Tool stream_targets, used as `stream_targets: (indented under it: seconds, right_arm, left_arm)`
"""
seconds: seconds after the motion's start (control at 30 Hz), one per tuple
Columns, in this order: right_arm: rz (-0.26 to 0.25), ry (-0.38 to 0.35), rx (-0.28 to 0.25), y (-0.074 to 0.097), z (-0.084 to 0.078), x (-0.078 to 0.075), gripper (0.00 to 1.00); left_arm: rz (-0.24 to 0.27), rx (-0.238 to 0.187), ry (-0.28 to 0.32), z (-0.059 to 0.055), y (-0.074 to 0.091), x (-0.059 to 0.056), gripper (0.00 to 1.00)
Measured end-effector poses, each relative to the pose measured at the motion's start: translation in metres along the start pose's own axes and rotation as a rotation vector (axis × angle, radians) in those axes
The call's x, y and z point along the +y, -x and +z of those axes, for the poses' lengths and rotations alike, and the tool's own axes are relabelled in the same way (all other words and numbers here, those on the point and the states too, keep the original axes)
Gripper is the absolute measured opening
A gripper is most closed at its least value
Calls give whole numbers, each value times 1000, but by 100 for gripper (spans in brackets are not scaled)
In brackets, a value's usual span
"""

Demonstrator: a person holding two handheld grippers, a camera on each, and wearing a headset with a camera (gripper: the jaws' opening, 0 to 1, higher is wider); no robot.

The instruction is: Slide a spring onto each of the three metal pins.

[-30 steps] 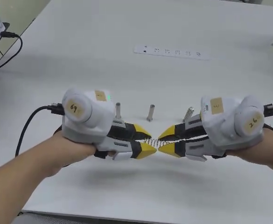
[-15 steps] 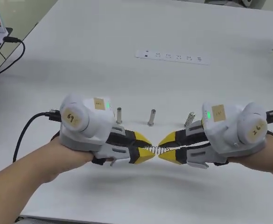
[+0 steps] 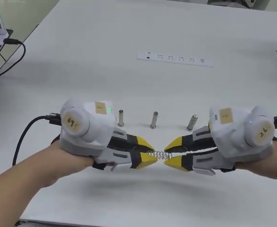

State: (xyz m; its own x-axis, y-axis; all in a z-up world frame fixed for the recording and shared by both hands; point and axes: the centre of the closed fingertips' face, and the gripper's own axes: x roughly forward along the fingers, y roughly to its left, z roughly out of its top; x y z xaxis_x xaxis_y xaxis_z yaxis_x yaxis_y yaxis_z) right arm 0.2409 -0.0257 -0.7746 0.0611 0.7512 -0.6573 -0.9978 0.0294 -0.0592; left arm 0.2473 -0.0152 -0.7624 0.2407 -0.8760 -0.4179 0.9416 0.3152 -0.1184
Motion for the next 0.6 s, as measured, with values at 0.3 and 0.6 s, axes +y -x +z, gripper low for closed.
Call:
stream_targets:
  seconds: [0.3, 0.6]
  right_arm:
    - [-2, -31, -26, 0, 2, -1, 11]
    - [-1, -39, -25, -1, 2, -1, 8]
  left_arm:
    - [-15, -9, 4, 2, -1, -2, 3]
    - [-14, -5, 14, 0, 0, -1, 3]
